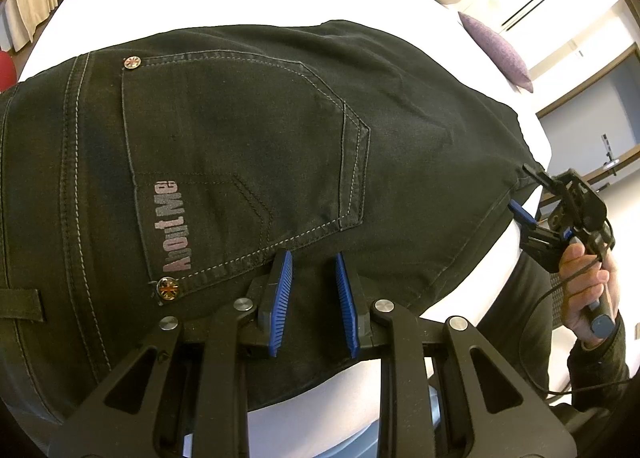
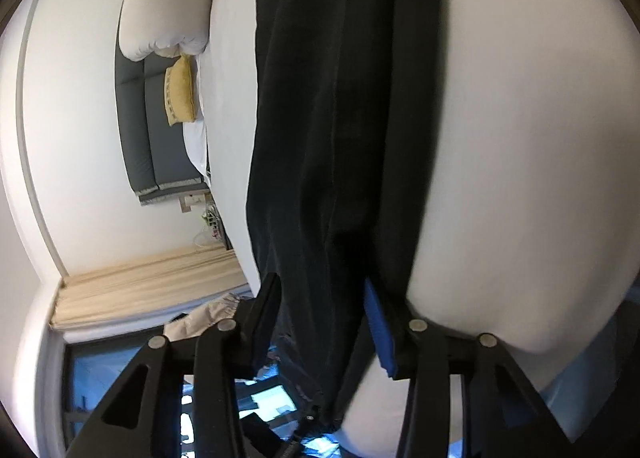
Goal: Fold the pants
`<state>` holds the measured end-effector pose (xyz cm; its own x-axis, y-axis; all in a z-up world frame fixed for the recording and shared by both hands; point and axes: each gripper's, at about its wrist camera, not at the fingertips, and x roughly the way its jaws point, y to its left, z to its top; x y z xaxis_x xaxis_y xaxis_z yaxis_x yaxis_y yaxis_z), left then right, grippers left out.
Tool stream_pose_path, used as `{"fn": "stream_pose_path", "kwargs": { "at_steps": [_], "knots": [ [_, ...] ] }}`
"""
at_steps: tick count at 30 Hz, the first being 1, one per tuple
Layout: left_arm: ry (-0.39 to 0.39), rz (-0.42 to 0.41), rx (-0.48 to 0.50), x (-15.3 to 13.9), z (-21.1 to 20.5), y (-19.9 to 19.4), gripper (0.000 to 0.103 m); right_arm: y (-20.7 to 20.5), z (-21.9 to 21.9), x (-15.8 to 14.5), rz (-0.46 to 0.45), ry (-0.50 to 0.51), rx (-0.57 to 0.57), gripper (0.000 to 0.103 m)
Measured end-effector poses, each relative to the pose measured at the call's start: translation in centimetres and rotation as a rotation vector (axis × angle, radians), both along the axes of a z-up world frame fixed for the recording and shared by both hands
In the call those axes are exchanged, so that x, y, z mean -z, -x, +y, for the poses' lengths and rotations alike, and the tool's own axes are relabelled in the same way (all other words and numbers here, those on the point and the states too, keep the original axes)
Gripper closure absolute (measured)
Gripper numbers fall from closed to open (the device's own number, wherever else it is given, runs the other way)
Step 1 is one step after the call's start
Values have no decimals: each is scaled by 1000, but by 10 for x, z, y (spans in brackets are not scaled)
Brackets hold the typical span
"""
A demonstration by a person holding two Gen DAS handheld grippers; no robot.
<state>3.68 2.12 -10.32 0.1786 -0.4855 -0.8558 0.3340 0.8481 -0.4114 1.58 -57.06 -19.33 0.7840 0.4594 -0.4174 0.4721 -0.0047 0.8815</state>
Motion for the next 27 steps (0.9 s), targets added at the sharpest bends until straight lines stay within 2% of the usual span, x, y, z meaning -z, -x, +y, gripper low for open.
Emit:
{"fn": "stream_pose_path", "kwargs": {
  "at_steps": [3,5,7,8,12,16,22,27],
  "knots": [
    [6,0,-4,1,1,1,81,-6,7,-1,-40,8,-19,56],
    [8,-1,-2,1,2,1,81,-9,10,3,-62,-6,-22,65],
    [7,0,0,1,3,1,81,-9,9,4,-64,4,-31,91],
    [7,1,1,0,3,0,81,-8,8,3,-60,16,-31,95],
    [6,1,2,1,3,-1,81,3,0,-2,-42,87,-9,98],
    [-3,1,9,0,1,-2,81,7,2,-15,-20,192,-44,99],
    [-26,0,22,-5,-5,-3,81,14,6,-28,34,286,-84,100],
    [-54,-26,20,-14,-11,1,81,12,4,-29,57,316,-104,100]
  ]
}}
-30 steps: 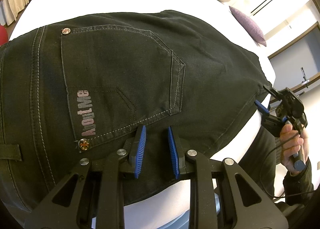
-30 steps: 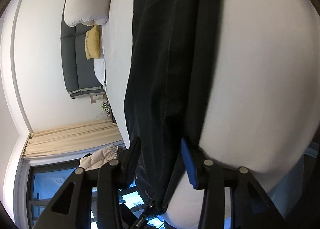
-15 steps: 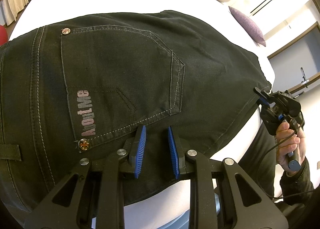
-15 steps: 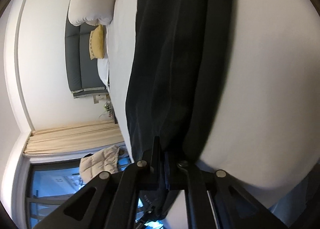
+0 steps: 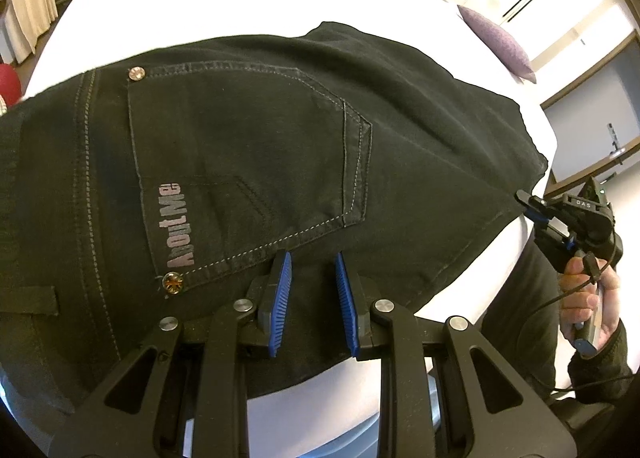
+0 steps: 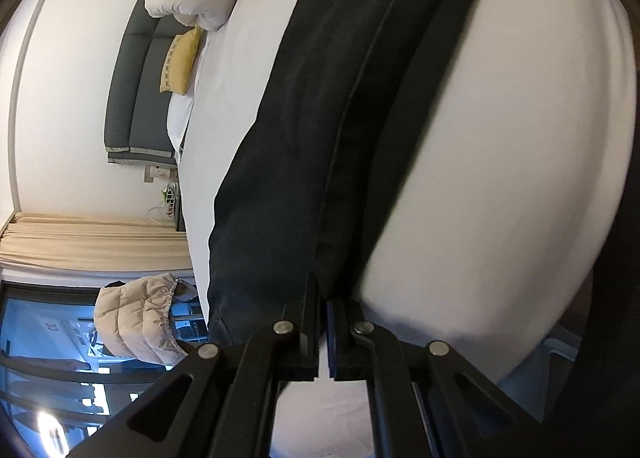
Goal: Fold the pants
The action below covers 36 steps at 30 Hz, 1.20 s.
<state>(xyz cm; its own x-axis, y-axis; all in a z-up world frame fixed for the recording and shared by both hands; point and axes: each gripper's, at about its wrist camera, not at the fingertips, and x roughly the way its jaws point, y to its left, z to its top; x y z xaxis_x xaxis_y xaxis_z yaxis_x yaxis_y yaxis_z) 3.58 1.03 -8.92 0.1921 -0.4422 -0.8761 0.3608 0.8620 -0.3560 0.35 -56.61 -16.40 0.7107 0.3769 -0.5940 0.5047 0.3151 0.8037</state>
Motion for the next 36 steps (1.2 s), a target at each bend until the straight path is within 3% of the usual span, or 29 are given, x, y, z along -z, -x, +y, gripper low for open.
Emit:
{"fn": "stream_pose_path", "kwargs": {
  "at_steps": [3,6,8,10,13,17,22,23,28,36],
  "knots": [
    [-9,-22,3,-7,-4,5,81,-4,1,-2,-6,38,-20,100],
    [-11,-9,1,0,-9,0,81,-7,-5,3,-44,-1,-11,95],
    [2,-5,-9,3,-8,-2,81,-4,-15,4,-71,-36,34,79],
    [12,-1,-13,5,-8,-3,81,4,-28,2,-128,-75,111,51],
    [23,1,-13,8,-6,-3,81,10,-51,-1,-181,-64,210,46],
    [31,2,-20,11,-6,-3,81,7,-75,14,-216,-153,288,47],
    [19,-1,-15,11,-2,-1,81,7,-101,26,-216,-190,345,85],
    [18,-2,-14,11,-2,-1,81,8,-102,27,-215,-194,352,88],
    [12,-2,-15,11,-7,-1,81,24,-113,21,-175,-130,370,98],
    [10,-2,-15,10,-9,-1,80,22,-117,2,-63,23,326,100]
  ]
}}
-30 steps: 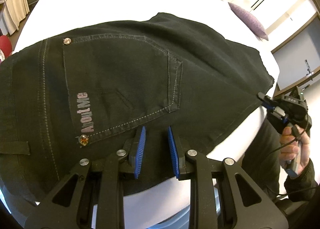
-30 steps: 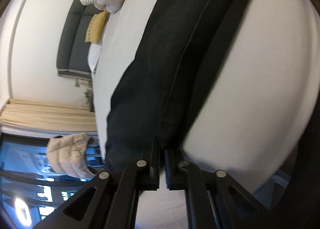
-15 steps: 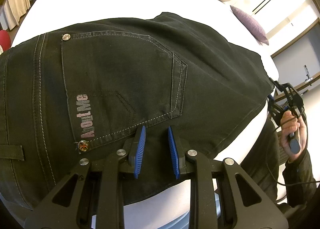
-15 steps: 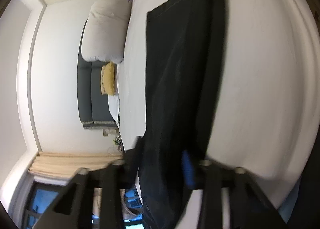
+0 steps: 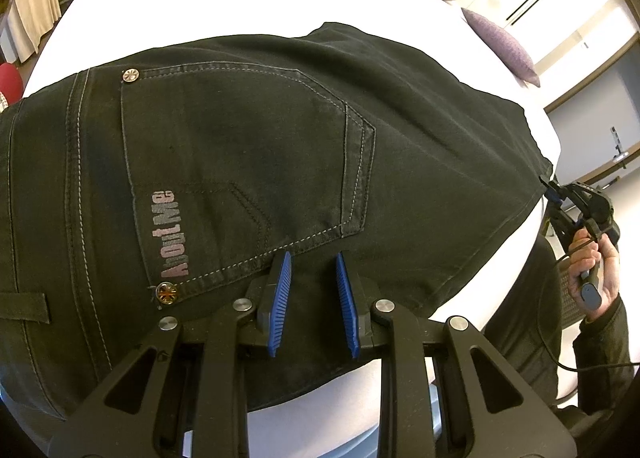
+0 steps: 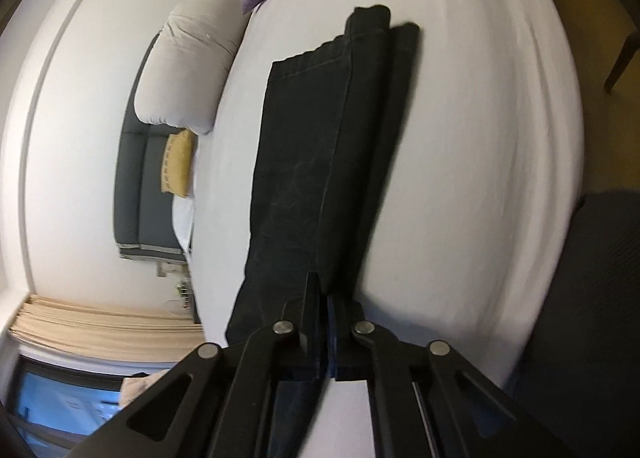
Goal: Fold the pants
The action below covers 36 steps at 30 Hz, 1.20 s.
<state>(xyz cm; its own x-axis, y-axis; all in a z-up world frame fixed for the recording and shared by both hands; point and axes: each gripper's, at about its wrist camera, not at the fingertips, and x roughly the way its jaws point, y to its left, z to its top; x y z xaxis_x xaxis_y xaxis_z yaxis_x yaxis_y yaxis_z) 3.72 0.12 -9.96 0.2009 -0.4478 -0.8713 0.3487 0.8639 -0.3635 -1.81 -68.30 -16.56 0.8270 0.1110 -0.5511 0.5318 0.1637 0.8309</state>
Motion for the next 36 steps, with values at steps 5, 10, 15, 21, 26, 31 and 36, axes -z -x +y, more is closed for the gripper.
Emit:
{"fn": "stream_pose_path", "kwargs": {
  "at_steps": [5,10,15,21,26,31,36],
  "knots": [
    [9,1,1,1,3,0,80,-3,5,-5,27,48,-59,96],
    [17,2,1,2,5,-1,80,20,-21,4,-75,-53,75,65],
    [17,2,0,3,6,-1,80,27,-54,12,-50,-40,137,98],
    [15,1,1,3,6,-2,80,41,-62,16,10,-1,178,101],
    [22,3,0,3,7,-3,80,36,-61,-14,116,125,145,95],
    [19,-5,-5,3,8,0,80,32,-60,-59,138,301,145,79],
    [-13,-15,1,-4,2,4,80,-30,-52,-58,-2,274,-81,69]
  ]
}}
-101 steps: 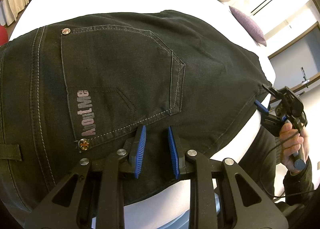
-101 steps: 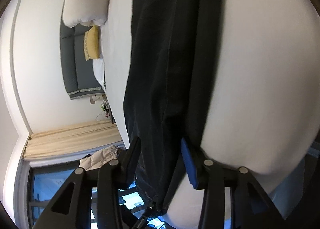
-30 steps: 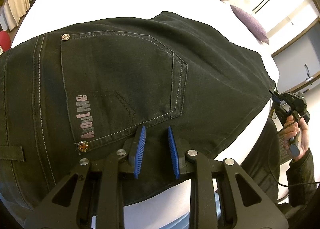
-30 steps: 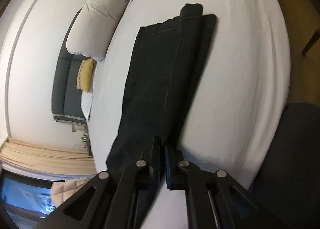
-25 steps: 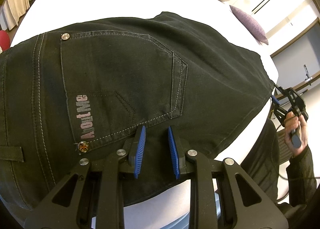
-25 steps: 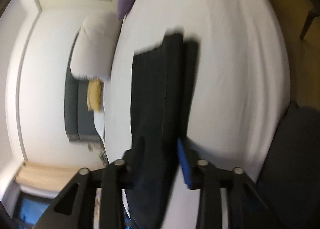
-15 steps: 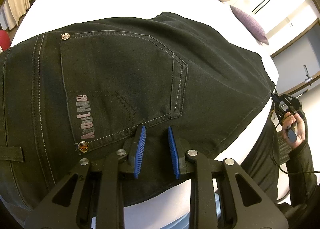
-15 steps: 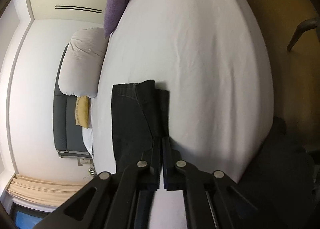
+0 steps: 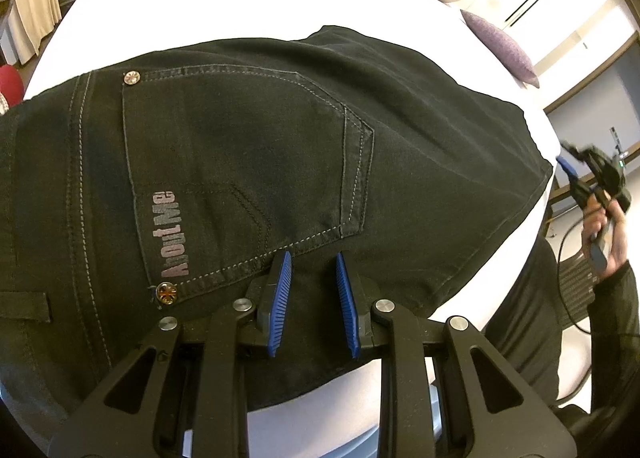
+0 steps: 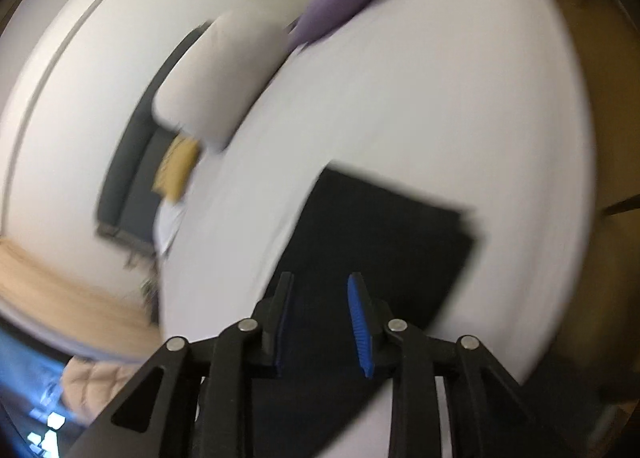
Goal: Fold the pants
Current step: 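Lower the leg hem onto the bed and open the right tool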
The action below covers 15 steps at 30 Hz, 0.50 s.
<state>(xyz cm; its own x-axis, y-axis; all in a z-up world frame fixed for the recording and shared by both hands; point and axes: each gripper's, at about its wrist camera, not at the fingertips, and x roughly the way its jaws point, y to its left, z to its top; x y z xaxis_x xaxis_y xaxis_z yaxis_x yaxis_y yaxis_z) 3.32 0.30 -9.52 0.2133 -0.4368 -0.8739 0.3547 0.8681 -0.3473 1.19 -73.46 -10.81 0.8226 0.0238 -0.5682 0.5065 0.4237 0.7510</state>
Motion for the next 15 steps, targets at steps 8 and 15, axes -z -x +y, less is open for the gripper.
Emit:
{"fn": "stream_pose_path", "kwargs": {
  "at_steps": [8,15],
  "knots": [
    [66,-80,-6,-49,-8,-7,80,13,-23,59,104,-123,43,103],
    [73,-55,-3,-25,-22,-48,80,-3,-2,-12,114,64,-26,68]
  ]
}}
